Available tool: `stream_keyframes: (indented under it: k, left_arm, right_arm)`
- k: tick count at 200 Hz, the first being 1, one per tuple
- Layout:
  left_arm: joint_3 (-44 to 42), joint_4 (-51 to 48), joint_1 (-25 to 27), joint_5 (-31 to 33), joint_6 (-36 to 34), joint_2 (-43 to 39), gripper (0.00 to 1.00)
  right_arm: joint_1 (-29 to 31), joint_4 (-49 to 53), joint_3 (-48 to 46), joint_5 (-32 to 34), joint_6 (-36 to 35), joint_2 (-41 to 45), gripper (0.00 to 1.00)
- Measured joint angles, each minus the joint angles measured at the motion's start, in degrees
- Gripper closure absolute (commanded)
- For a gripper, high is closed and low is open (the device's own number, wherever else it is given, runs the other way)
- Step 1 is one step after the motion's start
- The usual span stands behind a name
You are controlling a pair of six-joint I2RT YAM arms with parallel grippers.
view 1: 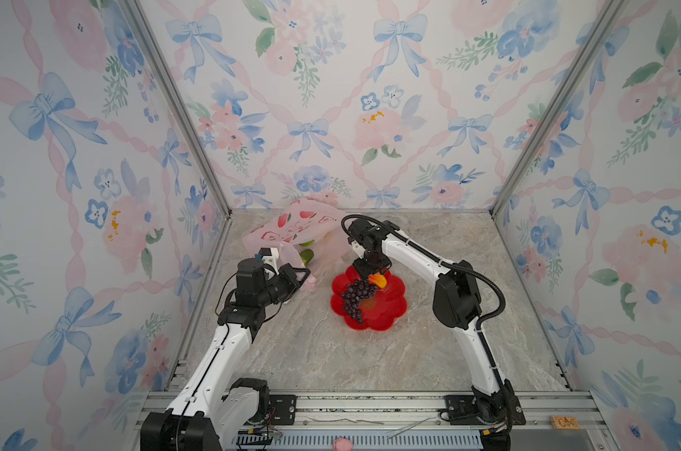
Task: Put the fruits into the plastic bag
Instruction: 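Lower the right gripper and grasp the red-orange fruit at its end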
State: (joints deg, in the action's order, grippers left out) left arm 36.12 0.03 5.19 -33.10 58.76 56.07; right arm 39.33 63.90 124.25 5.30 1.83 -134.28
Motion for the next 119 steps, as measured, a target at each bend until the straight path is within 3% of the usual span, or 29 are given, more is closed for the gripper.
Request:
stream_keyframes:
  k: [119]
  left_arm:
    - [0.0, 0.0, -0.1, 0.0, 0.0, -1.1, 1.0]
  right_arm:
    - [3.1, 2.2, 2.0, 8.7, -4.1, -3.0, 0.37]
